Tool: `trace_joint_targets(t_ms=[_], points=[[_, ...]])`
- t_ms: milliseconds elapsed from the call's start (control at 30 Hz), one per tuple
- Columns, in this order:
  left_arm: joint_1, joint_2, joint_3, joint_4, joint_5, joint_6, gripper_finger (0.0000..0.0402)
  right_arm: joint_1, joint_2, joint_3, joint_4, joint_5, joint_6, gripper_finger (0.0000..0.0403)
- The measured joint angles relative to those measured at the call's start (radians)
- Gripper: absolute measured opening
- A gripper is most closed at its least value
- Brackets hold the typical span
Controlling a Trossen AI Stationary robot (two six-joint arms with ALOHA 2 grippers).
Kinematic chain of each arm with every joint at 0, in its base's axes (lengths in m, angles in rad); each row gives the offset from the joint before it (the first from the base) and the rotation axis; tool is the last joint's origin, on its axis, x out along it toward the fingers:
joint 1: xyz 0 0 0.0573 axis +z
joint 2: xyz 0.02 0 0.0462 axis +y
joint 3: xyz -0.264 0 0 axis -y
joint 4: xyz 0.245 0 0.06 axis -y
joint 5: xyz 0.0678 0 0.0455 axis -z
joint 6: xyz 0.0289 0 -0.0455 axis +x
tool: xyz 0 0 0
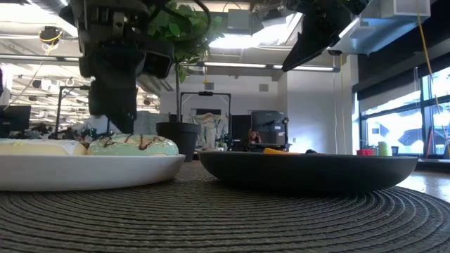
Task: Pick & Place donuts
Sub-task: Put the large green donut on the white plate, then put the small blue donut on the black plate
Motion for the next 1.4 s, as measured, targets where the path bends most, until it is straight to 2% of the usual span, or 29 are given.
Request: trace_joint_targets(t_ms=[133, 333, 433, 533, 700, 1400], points=[[0.009, -0.072, 0.000, -0.053, -0.066, -0.016, 0.0141, 0.000, 0.000, 0.000, -0.003, 0.000, 0.000, 0.0196], [0.034, -0.160, 0.000, -0.276, -0.289, -0.114, 0.0144, 0.000, 0.000, 0.000, -0.005, 0.000, 0.000, 0.0196], [0.059, -0.165, 0.000, -0.370, -0.352, -0.163, 0.0142, 0.000, 0.000, 0.000, -0.010, 0.000, 0.000, 0.0196], [0.098, -0.157, -0.016, -0.386, -0.396, -0.206, 0.0141, 0.000, 0.000, 0.000, -0.010, 0.000, 0.000, 0.0196], [0.149, -0.140, -0.034, -0.367, -0.532, -0.199, 0.0143, 0.000, 0.000, 0.000, -0.010, 0.000, -0.001, 0.0196], [0.269, 0.012, -0.036, -0.372, -0.480, -0.286, 0.0094, 0.000, 0.000, 0.000, -0.011, 0.000, -0.023, 0.0196]])
